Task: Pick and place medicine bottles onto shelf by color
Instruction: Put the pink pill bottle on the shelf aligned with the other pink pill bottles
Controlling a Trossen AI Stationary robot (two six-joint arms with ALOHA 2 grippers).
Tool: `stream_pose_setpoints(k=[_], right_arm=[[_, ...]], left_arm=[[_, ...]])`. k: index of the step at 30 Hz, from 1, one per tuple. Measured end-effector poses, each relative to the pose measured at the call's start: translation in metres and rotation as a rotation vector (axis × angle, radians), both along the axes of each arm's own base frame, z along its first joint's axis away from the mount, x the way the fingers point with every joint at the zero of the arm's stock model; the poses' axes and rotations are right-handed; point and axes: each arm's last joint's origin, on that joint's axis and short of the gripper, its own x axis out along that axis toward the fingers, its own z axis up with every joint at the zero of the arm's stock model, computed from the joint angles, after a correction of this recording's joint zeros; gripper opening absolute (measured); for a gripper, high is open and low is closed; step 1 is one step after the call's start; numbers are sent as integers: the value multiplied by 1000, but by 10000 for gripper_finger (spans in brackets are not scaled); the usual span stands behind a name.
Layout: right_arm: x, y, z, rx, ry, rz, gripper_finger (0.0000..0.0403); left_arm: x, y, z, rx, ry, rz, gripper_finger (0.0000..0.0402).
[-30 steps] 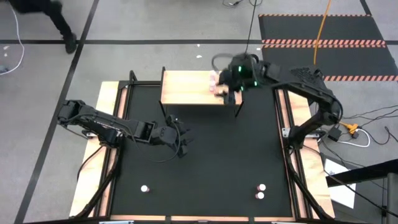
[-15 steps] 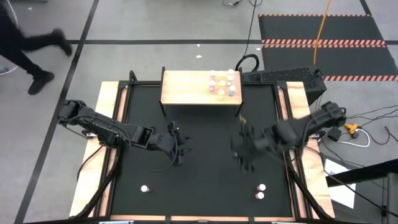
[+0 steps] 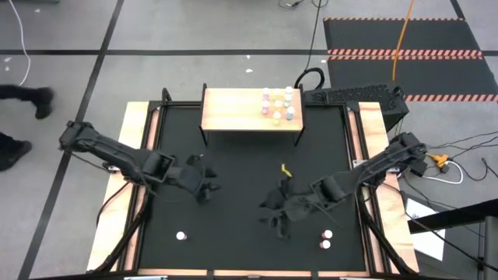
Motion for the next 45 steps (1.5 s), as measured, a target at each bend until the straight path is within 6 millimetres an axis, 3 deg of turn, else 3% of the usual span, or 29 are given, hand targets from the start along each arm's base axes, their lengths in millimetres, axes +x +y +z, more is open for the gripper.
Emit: stream_pose_setpoints(k=[4, 7, 13, 16, 21, 26, 37, 45], right_arm=[[29, -12, -7, -23, -97, 29, 219], [49, -20, -8, 28, -190, 35, 219], [64, -28, -16, 46, -239, 10, 219], [65, -27, -18, 45, -235, 8, 219], [66, -21, -23, 70, -223, 1, 219], [63, -15, -23, 96, -215, 2, 219], [60, -5, -23, 138, -210, 0, 219], [61, -6, -22, 166, -218, -14, 219]], left_arm=[[-24, -15, 5, -52, 54, -74, 230], [-40, -41, 6, -100, 95, -263, 230], [-83, -100, 0, -154, 181, -615, 230], [-106, -121, -8, -123, 240, -672, 230], [-130, -141, -29, -50, 323, -521, 230], [-140, -160, -54, 34, 214, -289, 230], [-158, -191, -124, 131, 241, -132, 230], [-156, -190, -135, 115, 58, -8, 230]])
